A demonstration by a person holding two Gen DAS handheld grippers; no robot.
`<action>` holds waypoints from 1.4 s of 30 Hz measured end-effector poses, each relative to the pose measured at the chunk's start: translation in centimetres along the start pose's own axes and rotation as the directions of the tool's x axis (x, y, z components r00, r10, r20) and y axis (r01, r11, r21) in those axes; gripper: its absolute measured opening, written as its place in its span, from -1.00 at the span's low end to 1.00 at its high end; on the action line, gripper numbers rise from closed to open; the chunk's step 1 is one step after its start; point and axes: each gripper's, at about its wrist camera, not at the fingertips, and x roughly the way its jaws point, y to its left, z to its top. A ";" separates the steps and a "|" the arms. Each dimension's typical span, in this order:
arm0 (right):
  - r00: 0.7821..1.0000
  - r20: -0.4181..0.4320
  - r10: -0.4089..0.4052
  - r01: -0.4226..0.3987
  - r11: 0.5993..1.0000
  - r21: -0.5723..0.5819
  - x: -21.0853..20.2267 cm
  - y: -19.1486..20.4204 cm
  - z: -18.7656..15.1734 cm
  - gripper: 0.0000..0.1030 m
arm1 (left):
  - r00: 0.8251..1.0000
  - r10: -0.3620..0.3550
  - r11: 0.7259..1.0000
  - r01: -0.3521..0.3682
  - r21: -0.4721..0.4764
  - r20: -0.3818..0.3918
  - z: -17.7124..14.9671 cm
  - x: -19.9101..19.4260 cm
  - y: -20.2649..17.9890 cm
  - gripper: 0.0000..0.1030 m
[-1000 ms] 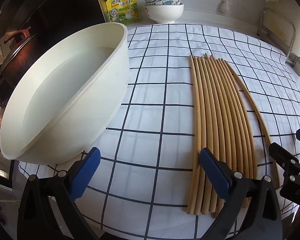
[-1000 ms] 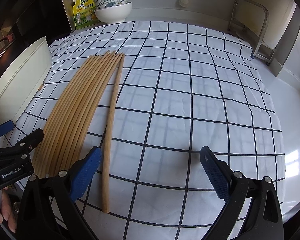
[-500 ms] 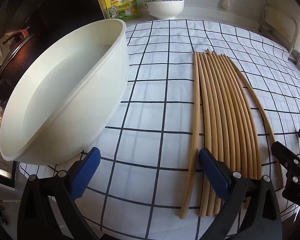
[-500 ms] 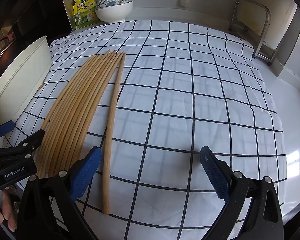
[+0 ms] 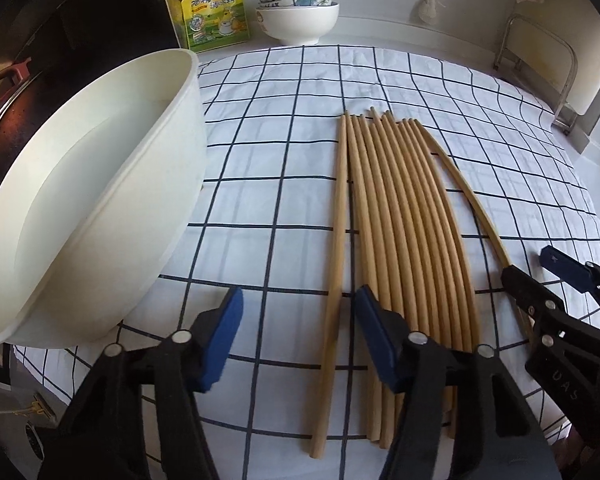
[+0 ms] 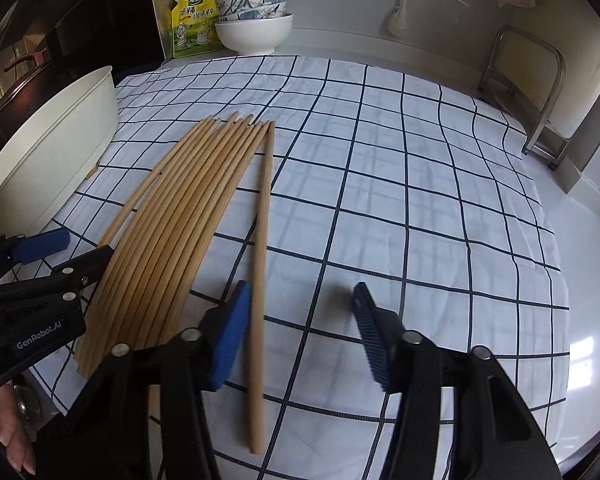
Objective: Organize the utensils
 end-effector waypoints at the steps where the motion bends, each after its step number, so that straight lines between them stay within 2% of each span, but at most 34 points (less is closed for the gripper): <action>1: 1.000 0.002 -0.004 0.004 1.000 -0.002 -0.1 0.0 0.0 -0.43 | 1.000 -0.015 1.000 0.015 0.005 -0.002 0.0 -0.1 -0.2 -0.21; 3: 1.000 0.005 -0.007 0.007 1.000 0.001 -0.2 -0.3 -0.1 -0.72 | 0.999 -0.045 0.999 0.045 0.009 -0.006 0.0 -0.2 -0.6 -0.54; 4: 1.000 0.005 -0.009 0.009 1.000 0.004 -0.2 -0.4 -0.1 -0.81 | 0.999 -0.054 0.998 0.054 0.013 -0.008 -0.1 -0.2 -0.8 -0.60; 6: 1.000 0.007 -0.002 0.001 1.000 0.014 -0.3 -0.9 -0.3 -0.84 | 0.998 -0.065 0.998 0.065 0.024 -0.008 -0.1 -0.2 -1.3 -0.82; 7: 1.000 0.008 0.000 0.000 1.000 0.020 -0.4 -1.2 -0.5 -0.86 | 0.998 -0.064 0.997 0.065 0.035 -0.006 -0.2 -0.3 -1.6 -0.85; 12: 1.000 0.013 0.008 -0.008 0.999 0.044 -0.9 -2.0 -1.2 -0.87 | 0.991 -0.134 0.990 0.134 0.030 -0.023 -0.4 -0.4 -2.0 -0.85; 18: 1.000 0.010 0.009 -0.009 0.998 0.058 -1.6 -2.6 -2.1 -0.87 | 0.985 -0.170 0.984 0.172 0.053 -0.038 -0.9 -0.7 -3.3 -0.85; 24: 1.000 0.001 0.018 -0.018 0.998 0.062 -1.7 -3.0 -2.2 -0.85 | 0.986 -0.161 0.983 0.164 0.077 -0.038 -0.3 -0.4 -3.7 -0.83; 26: 1.000 -0.003 0.001 -0.001 0.998 0.055 -1.6 -2.9 -2.0 -0.71 | 0.987 -0.153 0.984 0.156 0.091 -0.038 0.1 -0.2 -3.7 -0.82; 28: 1.000 -0.006 -0.007 0.007 0.999 0.053 -1.4 -2.9 -1.7 -0.42 | 0.987 -0.153 0.983 0.156 0.093 -0.039 0.7 0.2 -3.7 -0.82; 30: 1.000 -0.006 -0.013 0.013 0.998 0.055 -1.1 -3.0 -1.3 -0.29 | 0.988 -0.151 0.983 0.154 0.094 -0.040 1.3 0.5 -3.7 -0.75; 35: 1.000 -0.003 -0.022 0.023 0.998 0.055 -0.4 -3.4 -0.2 -0.29 | 0.987 -0.157 0.985 0.160 0.068 -0.043 2.5 1.1 -2.9 -0.47; 37: 1.000 -0.004 -0.021 0.021 0.998 0.057 -0.1 -3.6 0.1 -0.29 | 0.987 -0.154 0.986 0.156 0.054 -0.038 2.8 1.3 -2.5 -0.30; 41: 1.000 -0.003 -0.026 0.026 0.998 0.059 0.2 -3.8 0.6 -0.29 | 0.987 -0.161 0.987 0.161 0.013 -0.021 3.3 1.5 -1.4 0.22; 42: 1.000 -0.001 -0.027 0.027 0.998 0.059 0.3 -3.9 0.7 -0.29 | 0.986 -0.166 0.986 0.166 0.002 -0.016 3.3 1.6 -1.2 0.28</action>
